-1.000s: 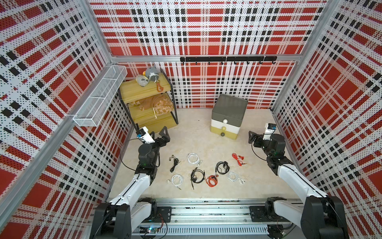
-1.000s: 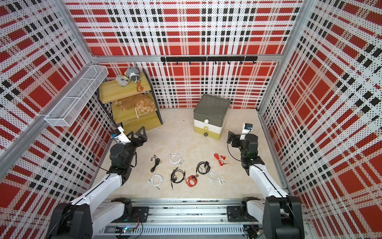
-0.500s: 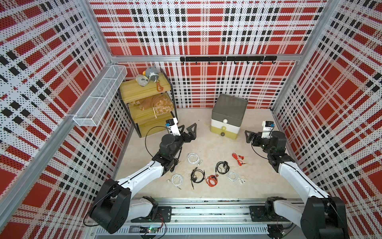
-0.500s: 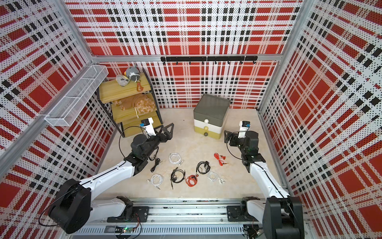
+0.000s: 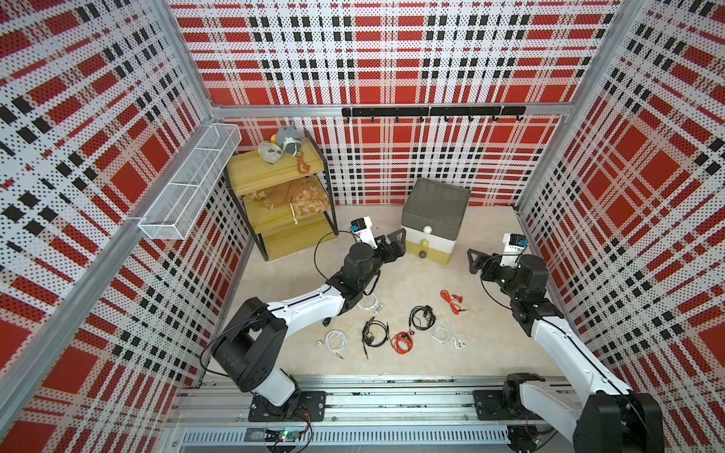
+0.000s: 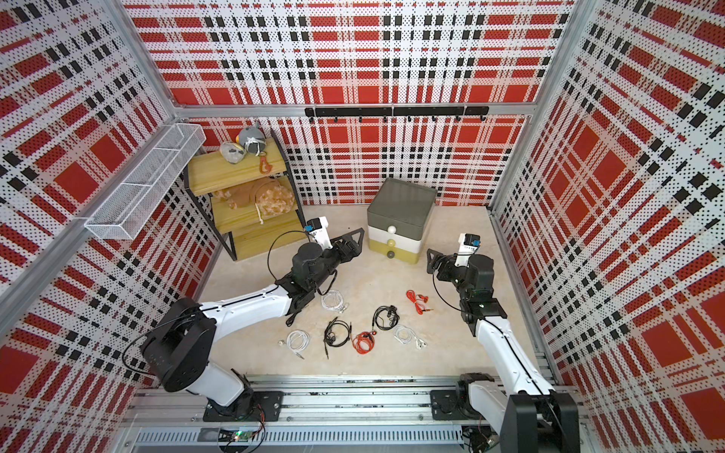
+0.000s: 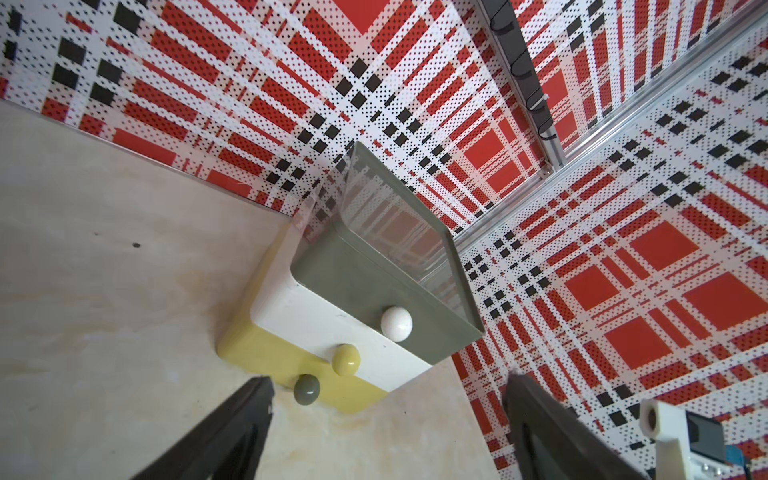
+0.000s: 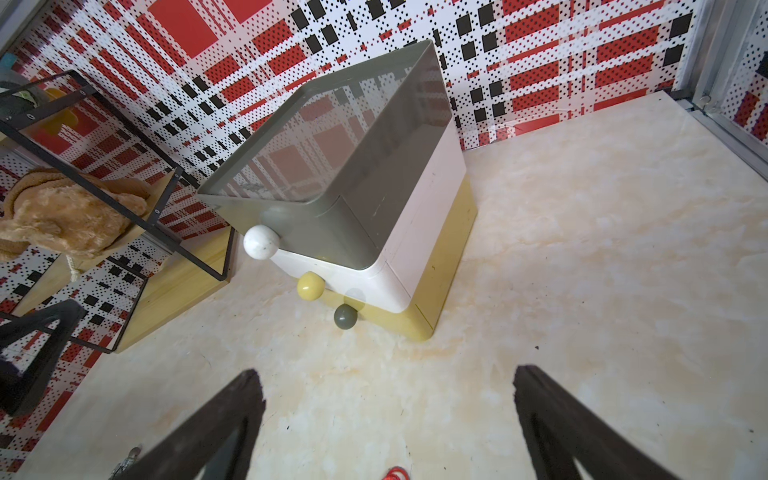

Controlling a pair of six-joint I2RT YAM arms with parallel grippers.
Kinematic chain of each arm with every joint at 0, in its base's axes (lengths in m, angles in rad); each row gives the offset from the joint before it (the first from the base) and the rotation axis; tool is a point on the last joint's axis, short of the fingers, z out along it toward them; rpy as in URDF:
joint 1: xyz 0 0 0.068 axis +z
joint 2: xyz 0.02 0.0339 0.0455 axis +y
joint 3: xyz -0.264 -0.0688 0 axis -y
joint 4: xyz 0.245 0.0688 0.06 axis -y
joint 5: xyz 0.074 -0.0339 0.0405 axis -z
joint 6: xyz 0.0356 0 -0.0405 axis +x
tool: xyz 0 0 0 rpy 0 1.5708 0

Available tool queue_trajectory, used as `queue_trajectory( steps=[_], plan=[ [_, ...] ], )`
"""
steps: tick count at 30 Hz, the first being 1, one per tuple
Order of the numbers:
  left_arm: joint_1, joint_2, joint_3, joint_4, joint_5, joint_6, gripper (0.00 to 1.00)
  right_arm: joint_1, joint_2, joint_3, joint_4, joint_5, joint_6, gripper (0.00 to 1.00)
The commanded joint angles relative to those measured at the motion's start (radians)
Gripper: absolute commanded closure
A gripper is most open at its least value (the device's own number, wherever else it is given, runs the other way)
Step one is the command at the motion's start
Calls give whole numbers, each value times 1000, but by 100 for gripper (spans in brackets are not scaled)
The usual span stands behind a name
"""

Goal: Place the wired earphones into the drawer by color
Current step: Open the drawer in the storage box.

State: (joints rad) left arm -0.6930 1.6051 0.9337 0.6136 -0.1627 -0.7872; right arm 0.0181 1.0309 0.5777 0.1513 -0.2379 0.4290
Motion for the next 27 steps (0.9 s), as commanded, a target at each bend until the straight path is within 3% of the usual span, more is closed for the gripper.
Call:
queue_trajectory(
  steps=[1, 9, 27],
  plan=[
    [-18, 62, 59, 5, -2, -96, 8, -4, -28, -2, -31, 10, 17, 0],
    [-39, 210, 184, 5, 60, -213, 18, -4, -93, -22, -44, 42, 15, 0],
    [-43, 411, 372, 3, 127, -277, 44, -4, -145, -27, -62, 65, 13, 0]
  ],
)
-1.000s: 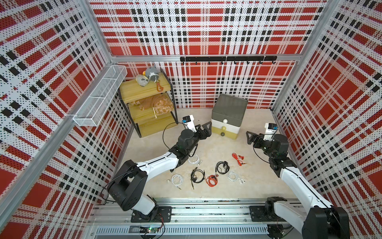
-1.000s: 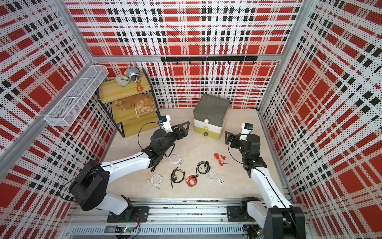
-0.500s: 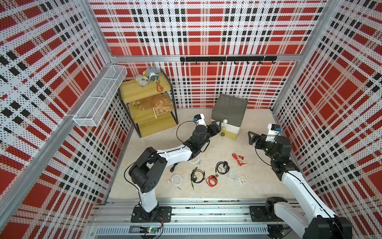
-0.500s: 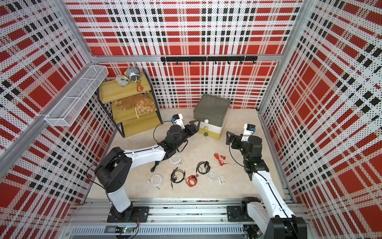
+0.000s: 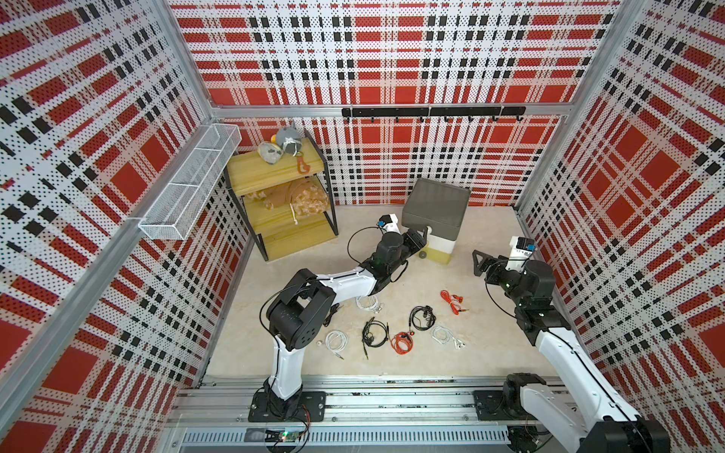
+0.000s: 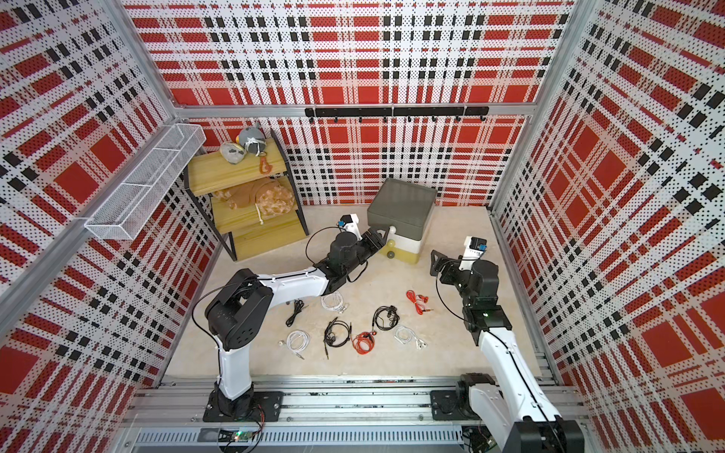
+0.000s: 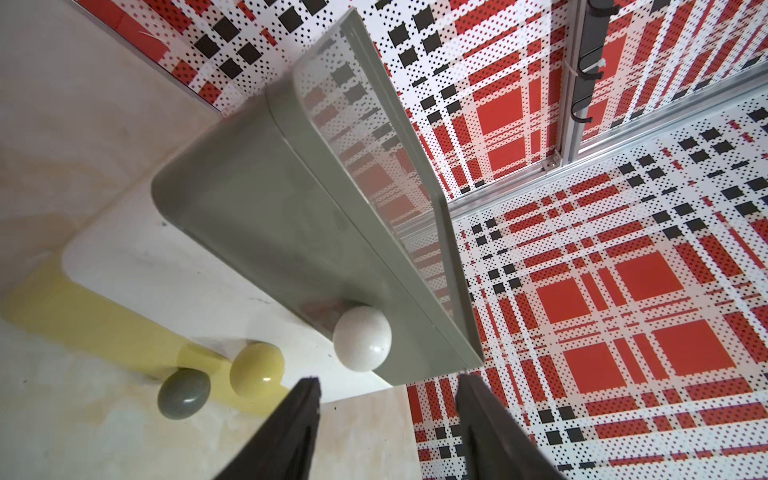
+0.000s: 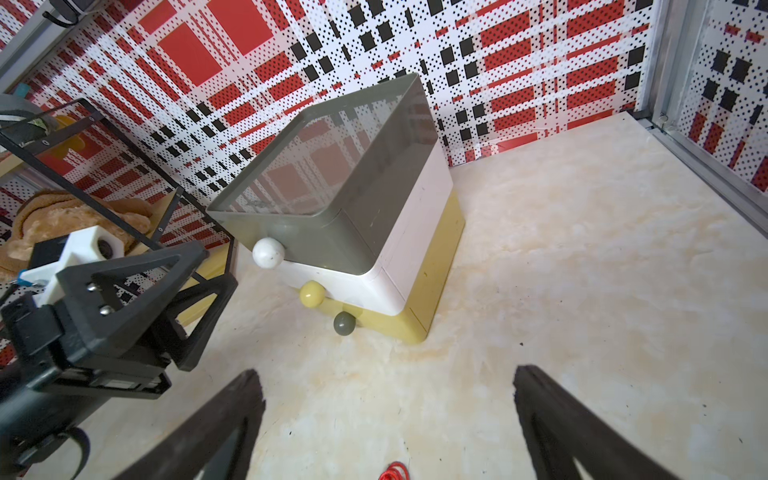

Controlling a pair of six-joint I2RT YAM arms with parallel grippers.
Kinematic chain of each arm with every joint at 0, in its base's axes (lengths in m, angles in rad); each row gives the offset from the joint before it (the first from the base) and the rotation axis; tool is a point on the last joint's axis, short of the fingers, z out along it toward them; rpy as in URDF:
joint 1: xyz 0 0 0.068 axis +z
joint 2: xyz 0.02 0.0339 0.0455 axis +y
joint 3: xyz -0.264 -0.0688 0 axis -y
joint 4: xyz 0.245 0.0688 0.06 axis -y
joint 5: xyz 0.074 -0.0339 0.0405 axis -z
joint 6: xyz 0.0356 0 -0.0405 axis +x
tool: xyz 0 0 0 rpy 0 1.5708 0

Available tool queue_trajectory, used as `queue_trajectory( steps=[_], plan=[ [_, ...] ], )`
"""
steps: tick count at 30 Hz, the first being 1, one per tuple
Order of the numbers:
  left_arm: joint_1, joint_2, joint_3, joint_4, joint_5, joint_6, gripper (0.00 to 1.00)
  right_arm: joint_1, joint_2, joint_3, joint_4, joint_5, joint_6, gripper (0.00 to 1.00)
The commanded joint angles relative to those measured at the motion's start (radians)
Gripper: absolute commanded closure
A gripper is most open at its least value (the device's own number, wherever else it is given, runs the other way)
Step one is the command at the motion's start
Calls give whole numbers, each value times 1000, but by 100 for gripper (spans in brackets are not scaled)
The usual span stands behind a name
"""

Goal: Place the wired earphones into the drawer by color
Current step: Open the drawer in the storage box.

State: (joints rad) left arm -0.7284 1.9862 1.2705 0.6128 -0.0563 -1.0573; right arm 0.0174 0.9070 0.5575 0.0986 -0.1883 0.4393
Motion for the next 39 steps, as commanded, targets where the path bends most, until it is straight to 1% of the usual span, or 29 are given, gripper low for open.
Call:
queue_trajectory(
  steps=[1, 4, 16, 28, 33, 36, 39],
  plan=[
    [-8, 38, 44, 4, 23, -9, 45, -3, -23, -6, -9, 18, 3, 0],
    [-7, 66, 70, 4, 29, -12, 46, -3, -28, -8, -10, 19, 3, 0],
    [3, 138, 136, 0, 39, -26, 46, -2, -37, -11, -13, 27, 3, 0],
    [15, 179, 181, -6, 49, -27, 53, -3, -42, -11, -16, 36, 2, 0],
    [20, 184, 190, -5, 54, -26, 59, -2, -42, -13, -16, 39, 1, 0],
    [21, 180, 187, -5, 56, -21, 67, -2, -42, -12, -16, 41, 2, 0],
    [22, 170, 178, -6, 56, -16, 70, -3, -42, -13, -16, 41, 1, 0]
  ],
)
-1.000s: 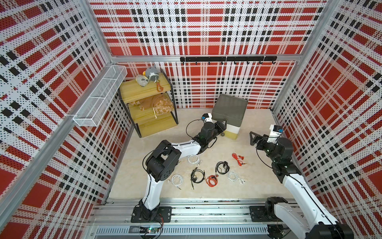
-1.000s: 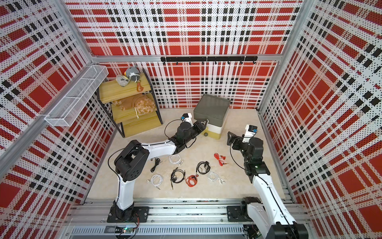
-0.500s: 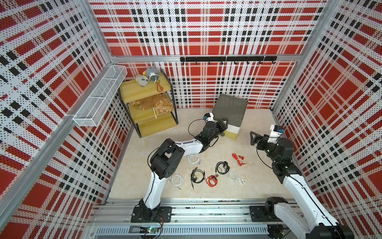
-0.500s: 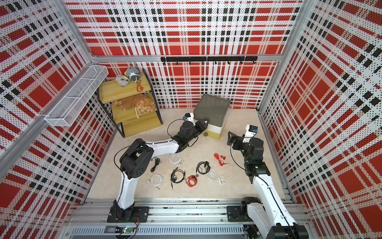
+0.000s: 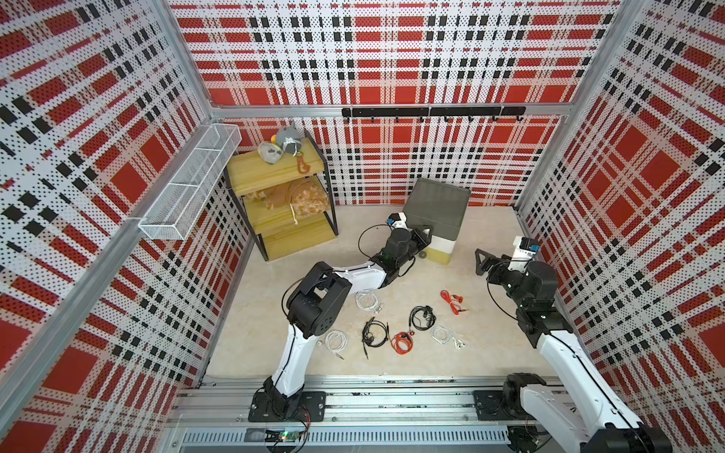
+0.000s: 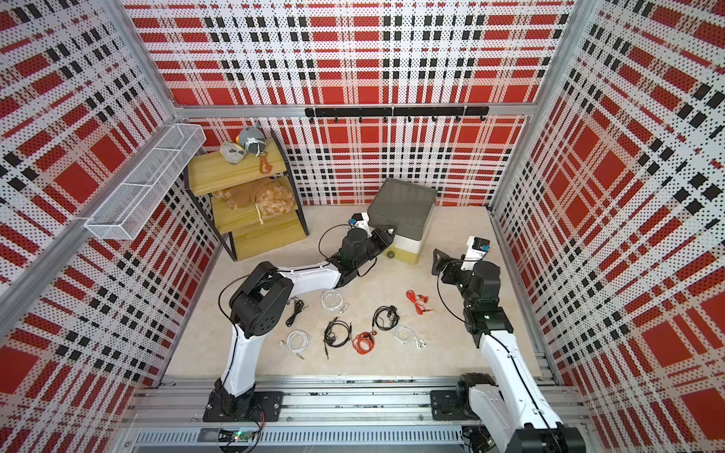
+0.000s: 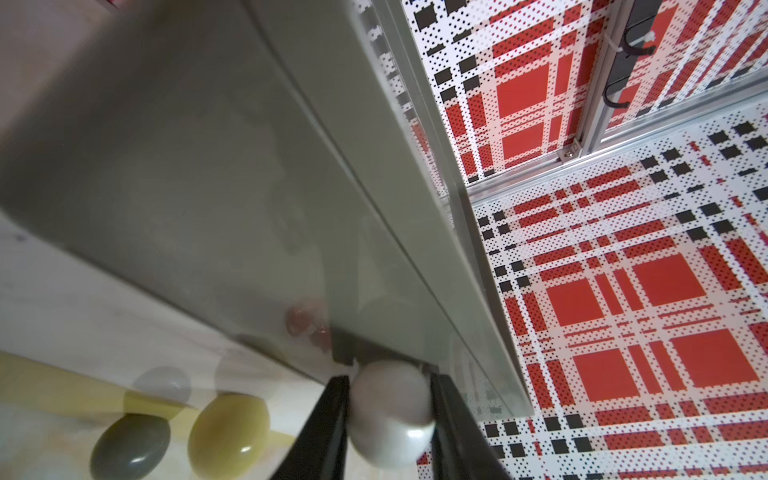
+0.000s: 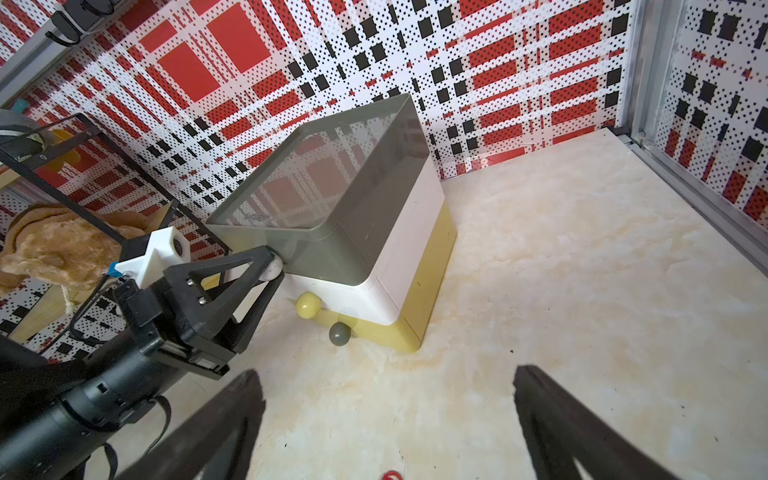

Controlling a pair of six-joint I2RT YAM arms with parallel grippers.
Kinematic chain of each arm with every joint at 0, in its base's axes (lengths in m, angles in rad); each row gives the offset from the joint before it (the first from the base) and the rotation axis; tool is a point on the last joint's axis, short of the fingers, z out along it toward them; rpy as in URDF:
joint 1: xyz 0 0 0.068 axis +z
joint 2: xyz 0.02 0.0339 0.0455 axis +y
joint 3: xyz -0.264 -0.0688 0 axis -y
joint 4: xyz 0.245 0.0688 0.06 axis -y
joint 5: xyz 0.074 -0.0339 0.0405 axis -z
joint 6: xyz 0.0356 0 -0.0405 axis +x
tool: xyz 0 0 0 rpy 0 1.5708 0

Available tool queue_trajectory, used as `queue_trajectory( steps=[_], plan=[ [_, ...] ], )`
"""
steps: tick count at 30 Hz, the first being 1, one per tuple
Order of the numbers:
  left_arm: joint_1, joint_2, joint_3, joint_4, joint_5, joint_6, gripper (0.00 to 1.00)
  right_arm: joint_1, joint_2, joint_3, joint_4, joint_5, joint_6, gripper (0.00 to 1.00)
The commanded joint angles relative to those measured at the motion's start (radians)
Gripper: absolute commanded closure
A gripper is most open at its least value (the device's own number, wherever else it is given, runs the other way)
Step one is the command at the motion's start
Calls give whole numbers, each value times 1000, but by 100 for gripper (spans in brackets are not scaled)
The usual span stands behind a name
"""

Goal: Place the wired earphones into the drawer by color
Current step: Open the drawer in the storage box.

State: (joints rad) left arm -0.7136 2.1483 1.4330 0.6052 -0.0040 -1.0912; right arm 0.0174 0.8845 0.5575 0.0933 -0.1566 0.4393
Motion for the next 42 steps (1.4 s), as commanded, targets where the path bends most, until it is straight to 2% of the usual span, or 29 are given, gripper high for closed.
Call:
queue_trajectory(
  steps=[1, 9, 42],
  plan=[
    [8, 3, 10, 2, 3, 20, 70, -4, -19, -14, -10, 9, 2, 0],
    [20, -62, -57, 1, -4, 50, 75, -3, -19, -14, -9, 9, 2, 0],
    [116, -318, -360, 8, 70, 135, 79, -3, 26, -5, -9, -21, -9, 0]
  ],
)
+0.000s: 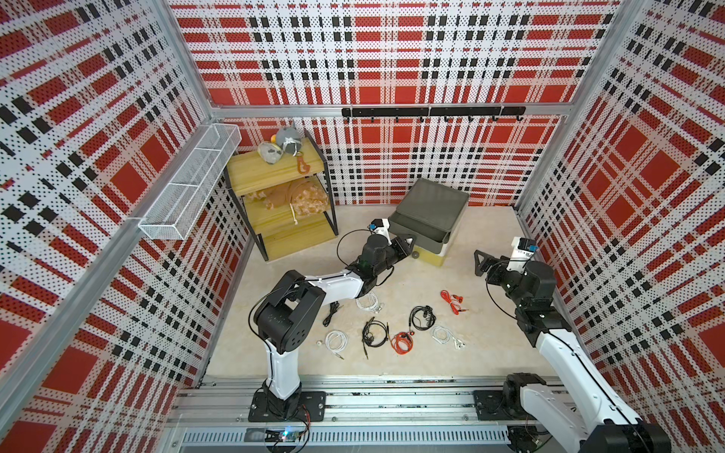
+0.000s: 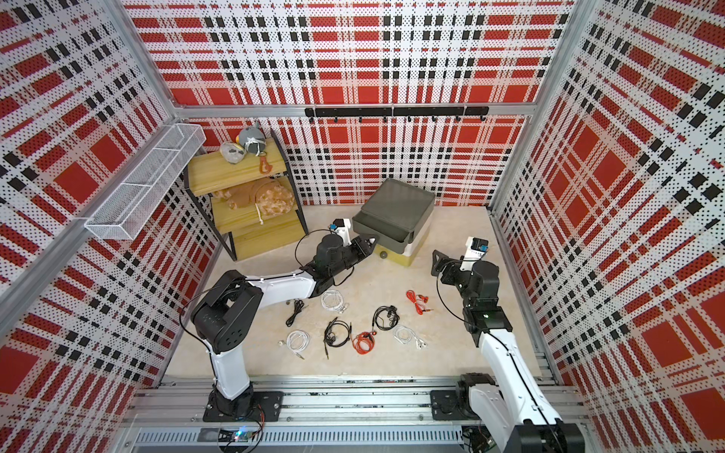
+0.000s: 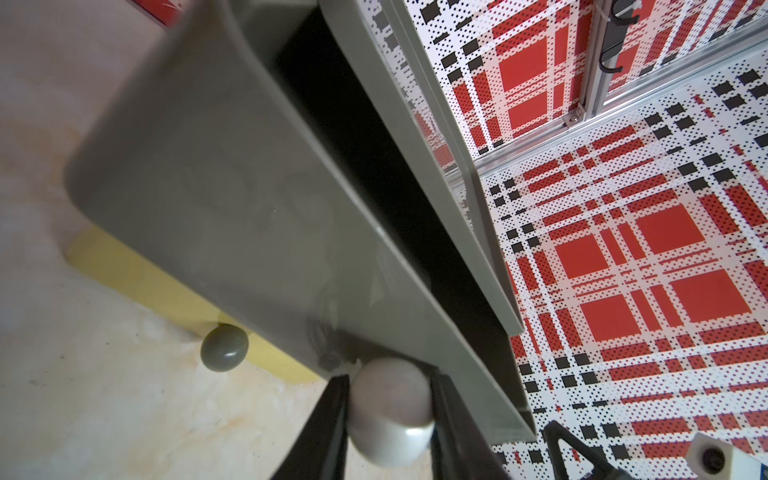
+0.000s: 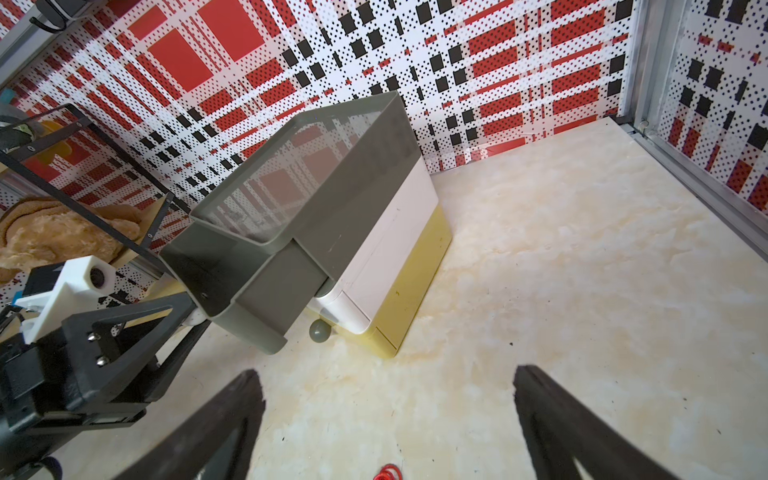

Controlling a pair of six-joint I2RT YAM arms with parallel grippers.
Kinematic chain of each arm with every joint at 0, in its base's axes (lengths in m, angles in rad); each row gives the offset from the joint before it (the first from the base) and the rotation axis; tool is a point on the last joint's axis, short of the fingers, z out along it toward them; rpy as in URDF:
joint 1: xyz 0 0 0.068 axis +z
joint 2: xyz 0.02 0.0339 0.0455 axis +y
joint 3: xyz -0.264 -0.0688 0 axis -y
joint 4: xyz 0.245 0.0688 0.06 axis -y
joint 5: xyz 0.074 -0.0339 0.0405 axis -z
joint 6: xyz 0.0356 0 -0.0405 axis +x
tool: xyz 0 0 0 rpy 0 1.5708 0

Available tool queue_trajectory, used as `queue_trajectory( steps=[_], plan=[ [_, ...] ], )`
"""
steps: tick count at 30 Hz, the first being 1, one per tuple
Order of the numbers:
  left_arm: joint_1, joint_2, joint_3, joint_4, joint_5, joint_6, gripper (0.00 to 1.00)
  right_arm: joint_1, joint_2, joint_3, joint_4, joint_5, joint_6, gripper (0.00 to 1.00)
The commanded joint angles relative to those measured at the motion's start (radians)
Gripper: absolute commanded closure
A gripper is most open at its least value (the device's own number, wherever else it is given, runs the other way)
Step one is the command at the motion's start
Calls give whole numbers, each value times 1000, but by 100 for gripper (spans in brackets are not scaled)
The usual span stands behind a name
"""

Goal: Place the wired earphones into the drawer by color
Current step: Open the drawer in the storage box.

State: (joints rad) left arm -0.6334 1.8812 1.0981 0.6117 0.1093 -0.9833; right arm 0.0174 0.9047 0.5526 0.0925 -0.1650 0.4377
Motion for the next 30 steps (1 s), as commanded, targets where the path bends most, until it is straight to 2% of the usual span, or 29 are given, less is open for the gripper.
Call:
queue_trajectory(
  steps=[1, 30],
  plan=[
    [38, -60, -36, 2, -40, 33, 79, -3, 8, 0, -8, -14, -7, 0],
    [40, -228, -257, 17, -20, 40, 80, -3, 48, 10, -13, -16, -14, 1]
  ],
)
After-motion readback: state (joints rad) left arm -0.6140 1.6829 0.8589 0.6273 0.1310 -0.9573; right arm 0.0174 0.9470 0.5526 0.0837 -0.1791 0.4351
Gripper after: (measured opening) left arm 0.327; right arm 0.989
